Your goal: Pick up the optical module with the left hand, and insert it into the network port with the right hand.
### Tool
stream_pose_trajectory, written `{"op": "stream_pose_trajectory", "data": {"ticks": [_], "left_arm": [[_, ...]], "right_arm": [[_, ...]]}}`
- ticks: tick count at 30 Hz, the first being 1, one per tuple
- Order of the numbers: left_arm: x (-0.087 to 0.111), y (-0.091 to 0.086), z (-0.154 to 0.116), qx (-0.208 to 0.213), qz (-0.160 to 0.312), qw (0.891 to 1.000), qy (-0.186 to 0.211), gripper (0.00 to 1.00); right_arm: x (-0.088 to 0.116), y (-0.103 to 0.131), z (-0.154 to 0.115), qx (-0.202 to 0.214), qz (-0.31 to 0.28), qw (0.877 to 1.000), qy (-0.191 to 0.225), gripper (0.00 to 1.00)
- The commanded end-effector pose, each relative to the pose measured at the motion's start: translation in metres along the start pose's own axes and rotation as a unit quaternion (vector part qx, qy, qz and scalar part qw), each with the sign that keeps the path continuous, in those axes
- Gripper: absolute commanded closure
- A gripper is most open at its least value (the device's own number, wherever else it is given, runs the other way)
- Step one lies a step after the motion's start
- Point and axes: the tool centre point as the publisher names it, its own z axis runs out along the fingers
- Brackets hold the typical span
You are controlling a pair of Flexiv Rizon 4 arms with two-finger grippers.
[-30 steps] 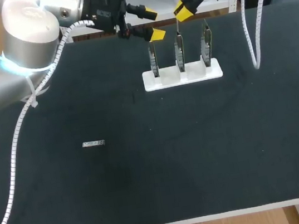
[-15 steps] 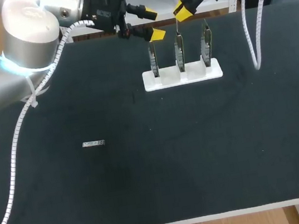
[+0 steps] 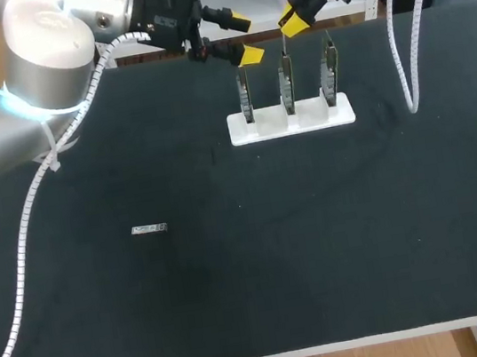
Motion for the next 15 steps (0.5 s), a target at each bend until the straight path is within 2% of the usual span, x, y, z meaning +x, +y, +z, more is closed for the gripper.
{"op": "stream_pose_trajectory", "data": {"ticks": [1, 15], "left_arm": [[-0.0011, 0.0014, 0.0004, 0.001, -0.001, 1.000, 0.003, 0.00], [-0.0011, 0.0014, 0.0004, 0.001, -0.001, 1.000, 0.003, 0.00]], "right_arm": [[-0.0015, -0.0084, -0.0001, -0.433, 0.000, 0.901, 0.000, 1.00], [-0.0007, -0.0105, 0.0009, -0.426, 0.001, 0.905, -0.001, 1.00]]}}
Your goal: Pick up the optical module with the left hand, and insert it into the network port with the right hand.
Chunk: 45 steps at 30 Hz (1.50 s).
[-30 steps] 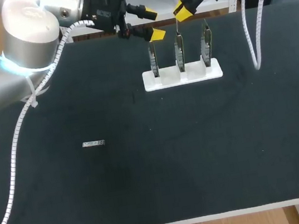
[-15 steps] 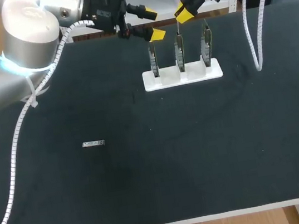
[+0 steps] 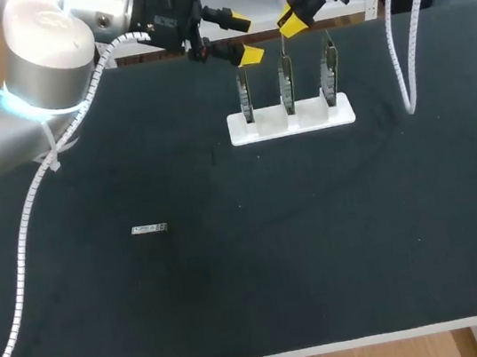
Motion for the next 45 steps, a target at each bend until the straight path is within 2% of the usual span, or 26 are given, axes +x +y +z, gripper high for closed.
{"op": "stream_pose_trajectory", "data": {"ticks": [1, 20, 45], "left_arm": [[-0.0011, 0.0014, 0.0004, 0.001, -0.001, 1.000, 0.003, 0.00], [-0.0011, 0.0014, 0.0004, 0.001, -0.001, 1.000, 0.003, 0.00], [-0.0011, 0.0014, 0.0004, 0.001, -0.001, 1.000, 0.003, 0.00]], "right_arm": [[-0.0003, -0.0087, -0.0009, -0.428, 0.001, 0.904, 0.000, 1.00], [-0.0008, -0.0125, -0.0014, -0.422, 0.001, 0.907, 0.001, 1.00], [0.0009, -0.0138, 0.0011, -0.426, 0.004, 0.905, 0.002, 1.00]]}}
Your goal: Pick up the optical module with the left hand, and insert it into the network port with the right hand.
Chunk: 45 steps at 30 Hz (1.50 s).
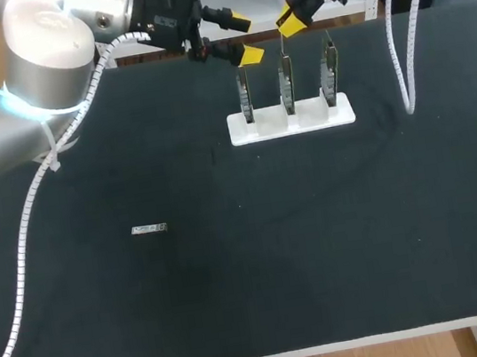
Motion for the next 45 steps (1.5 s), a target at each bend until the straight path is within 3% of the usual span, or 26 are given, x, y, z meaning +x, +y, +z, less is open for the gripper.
{"op": "stream_pose_trajectory", "data": {"ticks": [1, 45], "left_arm": [[-0.0011, 0.0014, 0.0004, 0.001, -0.001, 1.000, 0.003, 0.00], [-0.0011, 0.0014, 0.0004, 0.001, -0.001, 1.000, 0.003, 0.00]], "right_arm": [[-0.0007, -0.0087, -0.0002, -0.433, 0.000, 0.901, 0.001, 1.00], [0.0014, -0.0112, 0.0001, -0.419, -0.002, 0.908, 0.022, 1.00]]}}
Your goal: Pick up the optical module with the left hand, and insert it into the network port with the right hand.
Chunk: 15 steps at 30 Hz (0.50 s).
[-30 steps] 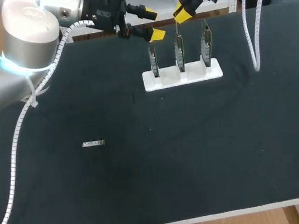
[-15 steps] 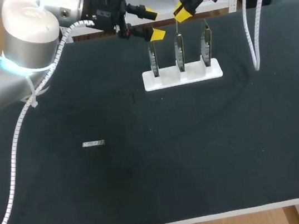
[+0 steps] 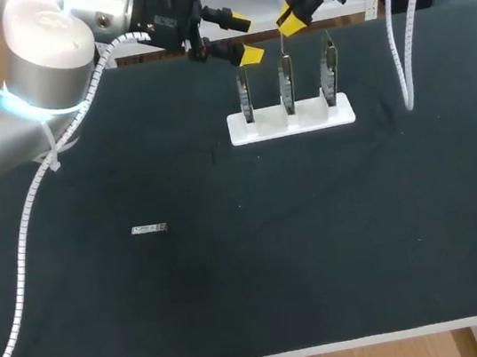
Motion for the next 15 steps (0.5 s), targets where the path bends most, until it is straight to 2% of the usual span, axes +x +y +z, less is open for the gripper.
{"op": "stream_pose_trajectory", "data": {"ticks": [1, 15], "left_arm": [[-0.0011, 0.0014, 0.0004, 0.001, -0.001, 1.000, 0.003, 0.00], [-0.0011, 0.0014, 0.0004, 0.001, -0.001, 1.000, 0.003, 0.00]], "right_arm": [[0.0006, -0.0087, 0.0007, -0.423, -0.002, 0.906, 0.002, 1.00], [-0.0007, -0.0090, -0.0005, -0.409, -0.006, 0.913, 0.012, 1.00]]}}
